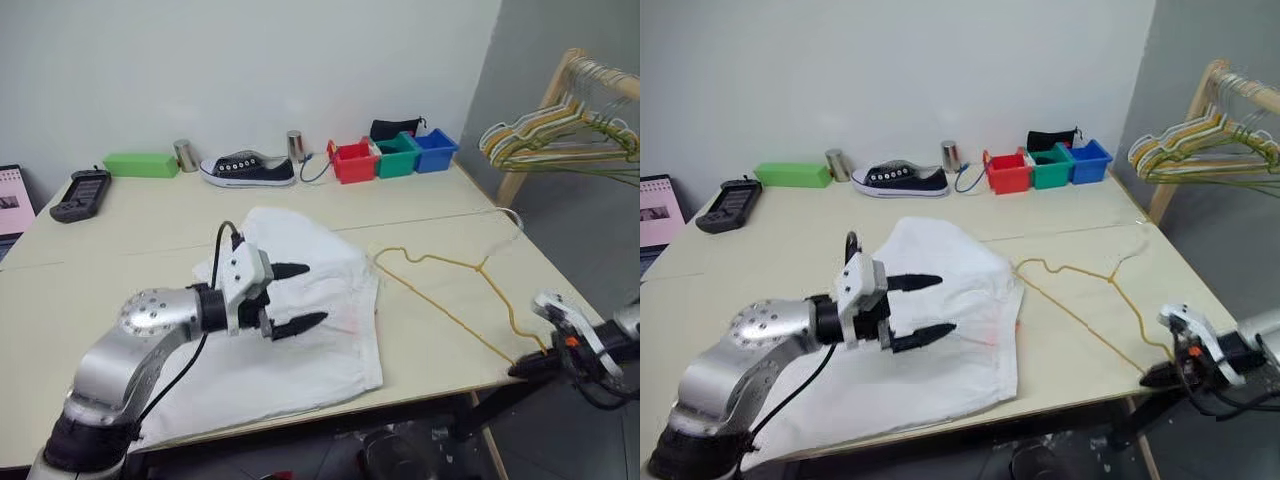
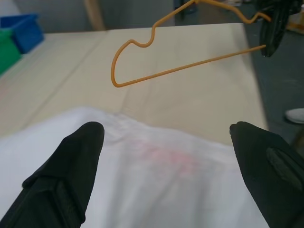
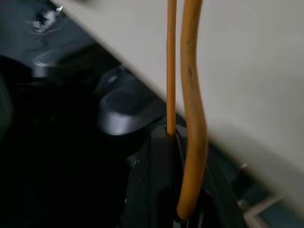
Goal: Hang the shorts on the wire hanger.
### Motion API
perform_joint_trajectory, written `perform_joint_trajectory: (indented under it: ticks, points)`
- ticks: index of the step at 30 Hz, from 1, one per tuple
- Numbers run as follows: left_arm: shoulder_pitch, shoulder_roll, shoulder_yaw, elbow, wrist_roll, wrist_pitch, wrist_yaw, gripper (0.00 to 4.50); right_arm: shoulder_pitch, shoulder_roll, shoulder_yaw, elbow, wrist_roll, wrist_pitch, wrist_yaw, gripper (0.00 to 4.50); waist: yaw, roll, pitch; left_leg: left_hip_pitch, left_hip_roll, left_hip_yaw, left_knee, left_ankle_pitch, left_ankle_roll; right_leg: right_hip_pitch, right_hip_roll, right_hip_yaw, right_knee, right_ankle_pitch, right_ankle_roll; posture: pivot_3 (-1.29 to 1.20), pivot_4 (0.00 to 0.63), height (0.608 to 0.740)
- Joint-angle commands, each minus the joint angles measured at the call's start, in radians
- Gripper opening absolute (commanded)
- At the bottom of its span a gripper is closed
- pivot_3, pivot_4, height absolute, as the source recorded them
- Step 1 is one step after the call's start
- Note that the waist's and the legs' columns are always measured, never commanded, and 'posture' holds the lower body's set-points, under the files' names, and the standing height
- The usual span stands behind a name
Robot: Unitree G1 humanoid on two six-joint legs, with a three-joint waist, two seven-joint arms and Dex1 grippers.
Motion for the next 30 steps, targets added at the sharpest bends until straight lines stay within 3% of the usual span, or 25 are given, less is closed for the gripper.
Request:
perform_joint_trajectory:
  ticks: [1,8,12,16,20,30]
  points:
    - [0.067,0.018,0.056,-0.071,-0.029,0.02,0.032,4.49,0.092,-0.013,-0.074,-0.086,0.13,0.118,-0.001,0.0,-0.001,-0.001,0.001,0.0,0.0,0.0,0.0,-0.001,-0.001,0.0,0.0,0.0,0.0,0.0,0.0,-0.24,0.056,0.74]
    - [0.14,0.028,0.078,-0.082,-0.021,0.011,0.053,4.49,0.24,0.064,-0.146,-0.218,0.258,0.211,-0.118,0.0,-0.001,-0.01,0.01,0.0,0.0,-0.002,0.009,-0.006,-0.002,-0.005,-0.006,-0.003,-0.005,-0.001,-0.001,-0.23,0.067,0.74]
    - [0.125,0.051,0.064,-0.053,0.007,-0.016,0.035,4.49,0.192,0.12,-0.147,-0.243,0.325,0.295,-0.19,0.0,-0.004,-0.003,0.012,-0.006,0.0,-0.002,0.009,-0.012,0.004,-0.005,-0.017,-0.012,-0.02,-0.001,-0.001,-0.23,0.068,0.74]
    - [0.072,0.062,0.062,-0.017,0.005,-0.023,0.028,4.49,0.149,0.159,-0.139,-0.235,0.363,0.328,-0.244,0.0,0.002,-0.006,0.014,-0.012,0.001,-0.004,0.009,-0.012,0.005,-0.007,-0.02,-0.012,-0.022,0.0,0.0,-0.23,0.067,0.74]
    - [0.065,0.066,0.058,-0.007,0.01,-0.03,0.019,4.49,0.119,0.176,-0.158,-0.236,0.42,0.347,-0.259,0.0,0.023,-0.004,0.014,-0.013,-0.001,0.002,0.008,-0.012,0.005,-0.009,-0.018,-0.009,-0.019,0.005,0.008,-0.24,0.069,0.74]
    - [0.037,0.069,0.042,0.013,0.03,-0.051,0.011,4.49,0.111,0.182,-0.058,-0.233,0.454,0.338,-0.299,0.0,0.091,-0.003,0.014,-0.021,0.004,0.008,0.008,-0.022,0.02,-0.016,-0.002,-0.001,-0.015,0.002,0.009,-0.22,0.065,0.74]
